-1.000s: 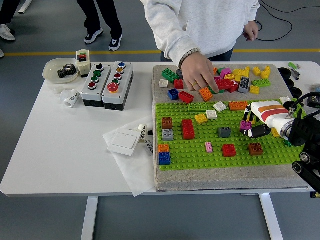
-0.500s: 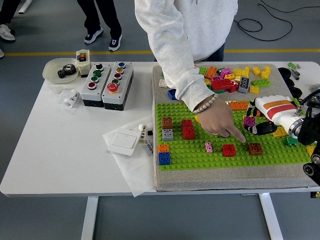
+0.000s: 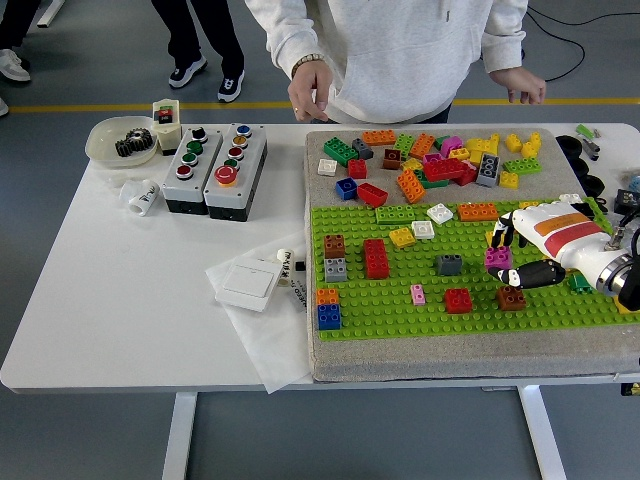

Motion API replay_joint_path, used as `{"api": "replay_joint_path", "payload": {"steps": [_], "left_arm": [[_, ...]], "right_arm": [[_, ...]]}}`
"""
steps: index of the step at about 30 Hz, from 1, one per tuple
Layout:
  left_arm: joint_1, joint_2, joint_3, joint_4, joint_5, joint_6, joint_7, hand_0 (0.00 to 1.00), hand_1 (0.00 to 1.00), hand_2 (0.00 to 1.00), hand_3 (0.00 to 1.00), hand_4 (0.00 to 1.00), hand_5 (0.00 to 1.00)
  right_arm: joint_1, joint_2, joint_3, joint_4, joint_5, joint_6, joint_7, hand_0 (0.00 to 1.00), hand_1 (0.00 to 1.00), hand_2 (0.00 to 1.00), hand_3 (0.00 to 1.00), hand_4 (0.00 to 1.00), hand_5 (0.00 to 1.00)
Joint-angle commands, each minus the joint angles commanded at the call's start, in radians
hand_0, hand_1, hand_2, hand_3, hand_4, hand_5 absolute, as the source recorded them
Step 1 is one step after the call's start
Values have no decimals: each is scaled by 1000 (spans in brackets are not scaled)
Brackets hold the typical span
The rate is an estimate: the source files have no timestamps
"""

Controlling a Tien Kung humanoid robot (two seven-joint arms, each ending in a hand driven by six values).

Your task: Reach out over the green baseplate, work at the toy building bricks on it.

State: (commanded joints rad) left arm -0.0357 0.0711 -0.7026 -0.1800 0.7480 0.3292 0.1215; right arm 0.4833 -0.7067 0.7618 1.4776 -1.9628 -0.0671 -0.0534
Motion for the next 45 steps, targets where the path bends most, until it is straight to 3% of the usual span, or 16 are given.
{"api": "replay_joint_path", "payload": {"steps": [7,15,29,45], "left_arm": [[-2,-1,-1,0,2,-1,2,719,741,784,616,662,637],[-7,-3,11,0,-11,-1,1,719,741,785,617,661,636],[-5,-6,25,0,-25,-1,1,719,741,786,618,661,637],[-5,-6,33,0,-31,-1,2,719,740,786,618,660,636]], "right_arm": [[4,-42,-40,-24,24,-72,105,469,452,505,483,768,320],[15,-51,-75,-84,41,-140,198,477,455,506,482,763,322],[-18,-34,-74,-161,62,-140,220,488,458,508,483,758,322],[-17,-31,-82,-198,82,-131,232,488,458,507,478,753,317]]}}
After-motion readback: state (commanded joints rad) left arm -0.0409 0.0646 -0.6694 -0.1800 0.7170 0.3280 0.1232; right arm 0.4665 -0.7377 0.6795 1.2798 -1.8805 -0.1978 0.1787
